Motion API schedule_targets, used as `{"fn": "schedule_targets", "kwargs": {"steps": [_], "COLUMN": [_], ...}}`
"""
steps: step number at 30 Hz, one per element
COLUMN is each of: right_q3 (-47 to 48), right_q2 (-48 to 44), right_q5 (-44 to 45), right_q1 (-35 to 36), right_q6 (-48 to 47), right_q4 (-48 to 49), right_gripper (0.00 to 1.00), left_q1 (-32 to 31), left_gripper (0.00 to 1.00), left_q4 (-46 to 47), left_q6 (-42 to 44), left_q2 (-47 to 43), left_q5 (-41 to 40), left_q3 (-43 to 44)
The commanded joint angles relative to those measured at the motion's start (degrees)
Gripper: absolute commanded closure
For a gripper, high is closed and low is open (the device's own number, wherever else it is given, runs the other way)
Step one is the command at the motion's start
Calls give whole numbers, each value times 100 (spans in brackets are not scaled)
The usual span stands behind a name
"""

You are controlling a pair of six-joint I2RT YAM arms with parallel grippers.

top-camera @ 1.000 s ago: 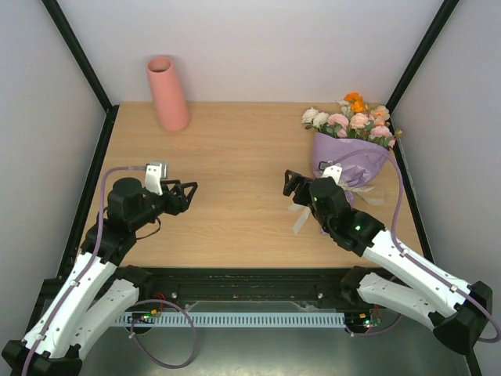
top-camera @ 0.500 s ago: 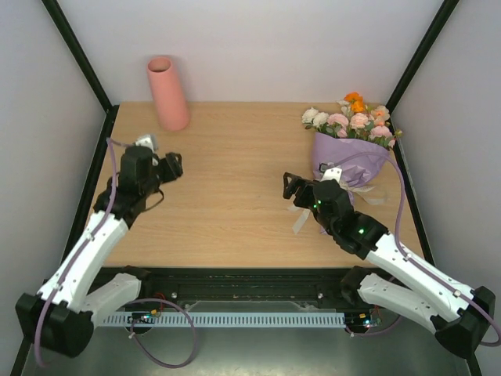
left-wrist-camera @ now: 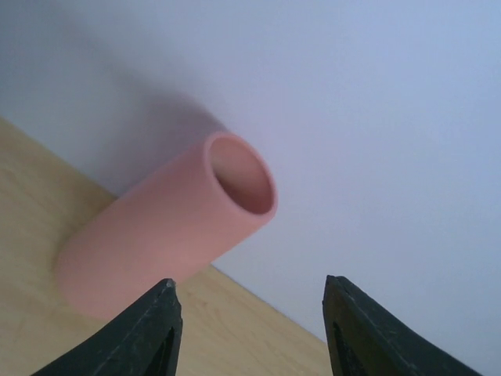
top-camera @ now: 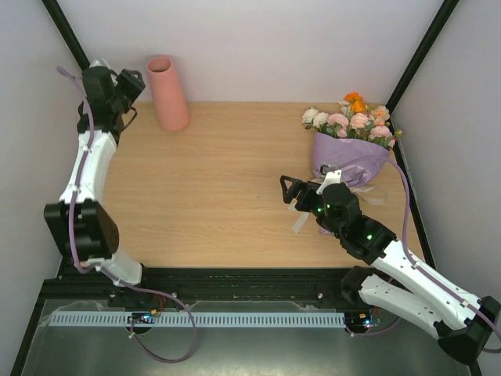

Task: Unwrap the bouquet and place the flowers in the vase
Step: Pick up the vase at the corner of the board.

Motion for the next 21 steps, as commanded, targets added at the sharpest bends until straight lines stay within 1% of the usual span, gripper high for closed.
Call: {"fn": "schedule_targets", "kwargs": {"steps": [1, 5, 9, 13, 17, 21], "right_q3": [132, 16, -13, -22, -43, -18], "right_q2": [-91, -189, -192, -153, -143, -69], "right_q5": [-19, 40, 70, 151, 205, 306], "right_q1": [-16, -15, -13, -13, -22, -19], "right_q6": [84, 94, 65, 55, 46, 0], "right_q4": [-137, -62, -98, -145, -155, -139], "right_gripper": [1, 1, 1, 1, 1, 1], "left_q1": [293, 436, 504, 524, 524, 524], "left_gripper": [27, 22, 20, 17, 16, 17], "left_q4": [199, 141, 24, 75, 234, -19], "left_q6": [-714, -934, -1007, -1189, -1398, -1362], "left_q2": [1110, 1890, 2618, 3283, 3717, 3952], "left_q5": [1473, 1834, 2025, 2435, 2650, 2604], "left_q3": [912, 1640, 2428, 3146, 3410, 3569]}}
